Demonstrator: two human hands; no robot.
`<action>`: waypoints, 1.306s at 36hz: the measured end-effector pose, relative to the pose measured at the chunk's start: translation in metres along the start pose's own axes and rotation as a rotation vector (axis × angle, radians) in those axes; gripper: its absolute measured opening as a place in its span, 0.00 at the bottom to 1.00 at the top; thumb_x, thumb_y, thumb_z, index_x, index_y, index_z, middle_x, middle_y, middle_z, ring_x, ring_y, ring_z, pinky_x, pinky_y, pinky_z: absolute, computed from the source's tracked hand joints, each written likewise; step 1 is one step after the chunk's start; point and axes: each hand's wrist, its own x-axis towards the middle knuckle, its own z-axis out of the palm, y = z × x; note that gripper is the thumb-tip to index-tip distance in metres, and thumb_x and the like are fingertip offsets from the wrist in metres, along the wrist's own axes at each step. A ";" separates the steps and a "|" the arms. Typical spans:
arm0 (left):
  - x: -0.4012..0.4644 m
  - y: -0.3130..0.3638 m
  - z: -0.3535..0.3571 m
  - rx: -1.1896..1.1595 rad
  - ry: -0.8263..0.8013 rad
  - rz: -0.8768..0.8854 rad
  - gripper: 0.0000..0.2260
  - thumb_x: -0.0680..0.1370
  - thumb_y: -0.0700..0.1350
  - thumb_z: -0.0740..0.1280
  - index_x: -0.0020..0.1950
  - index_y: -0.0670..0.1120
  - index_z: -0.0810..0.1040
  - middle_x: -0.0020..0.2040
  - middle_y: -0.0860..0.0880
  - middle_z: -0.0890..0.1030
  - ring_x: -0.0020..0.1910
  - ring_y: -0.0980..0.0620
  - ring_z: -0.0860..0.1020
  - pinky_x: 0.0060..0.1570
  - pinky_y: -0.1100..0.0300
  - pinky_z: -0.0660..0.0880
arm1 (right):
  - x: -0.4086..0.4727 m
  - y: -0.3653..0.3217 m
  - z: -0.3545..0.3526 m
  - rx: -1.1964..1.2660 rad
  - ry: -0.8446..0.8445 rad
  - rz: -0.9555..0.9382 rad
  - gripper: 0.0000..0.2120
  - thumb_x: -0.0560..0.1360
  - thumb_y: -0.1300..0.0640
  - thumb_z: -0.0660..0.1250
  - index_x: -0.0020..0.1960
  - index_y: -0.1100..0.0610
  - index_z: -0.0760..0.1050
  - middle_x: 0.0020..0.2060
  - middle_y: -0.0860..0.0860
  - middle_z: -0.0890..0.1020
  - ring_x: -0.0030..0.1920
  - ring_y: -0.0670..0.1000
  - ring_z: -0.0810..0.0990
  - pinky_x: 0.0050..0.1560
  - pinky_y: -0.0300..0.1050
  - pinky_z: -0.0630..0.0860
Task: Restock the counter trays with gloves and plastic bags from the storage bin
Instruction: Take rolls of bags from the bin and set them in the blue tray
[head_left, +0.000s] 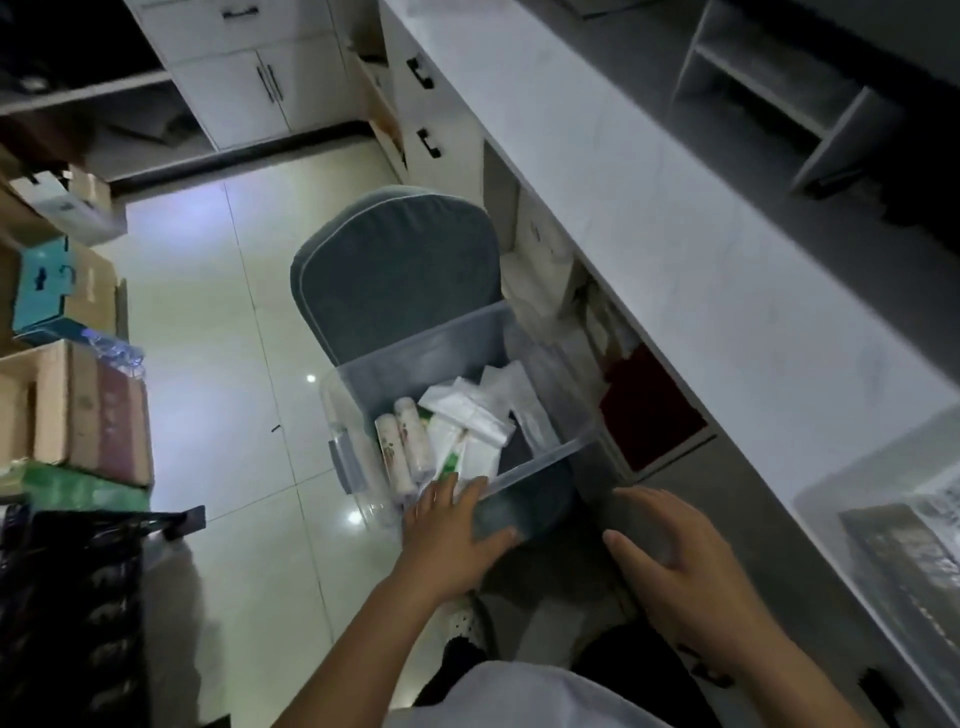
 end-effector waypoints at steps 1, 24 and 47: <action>0.004 -0.008 -0.003 -0.023 0.009 -0.011 0.33 0.76 0.68 0.61 0.78 0.59 0.57 0.80 0.50 0.56 0.79 0.47 0.53 0.76 0.46 0.54 | 0.004 -0.005 0.003 -0.014 -0.018 0.001 0.22 0.76 0.44 0.68 0.68 0.47 0.74 0.65 0.42 0.76 0.65 0.43 0.71 0.67 0.45 0.68; 0.100 -0.164 0.010 -1.060 0.271 -0.858 0.29 0.79 0.46 0.69 0.78 0.52 0.63 0.75 0.49 0.68 0.70 0.50 0.69 0.69 0.58 0.65 | 0.372 -0.085 0.239 -0.182 -0.739 0.075 0.32 0.72 0.50 0.73 0.72 0.54 0.68 0.70 0.55 0.73 0.64 0.56 0.75 0.56 0.43 0.70; 0.104 -0.177 0.028 -1.398 0.412 -0.985 0.20 0.79 0.45 0.68 0.70 0.60 0.74 0.63 0.55 0.79 0.61 0.55 0.77 0.48 0.65 0.73 | 0.427 -0.055 0.401 0.163 -0.573 0.566 0.25 0.67 0.61 0.76 0.63 0.61 0.74 0.54 0.58 0.82 0.54 0.61 0.81 0.56 0.62 0.79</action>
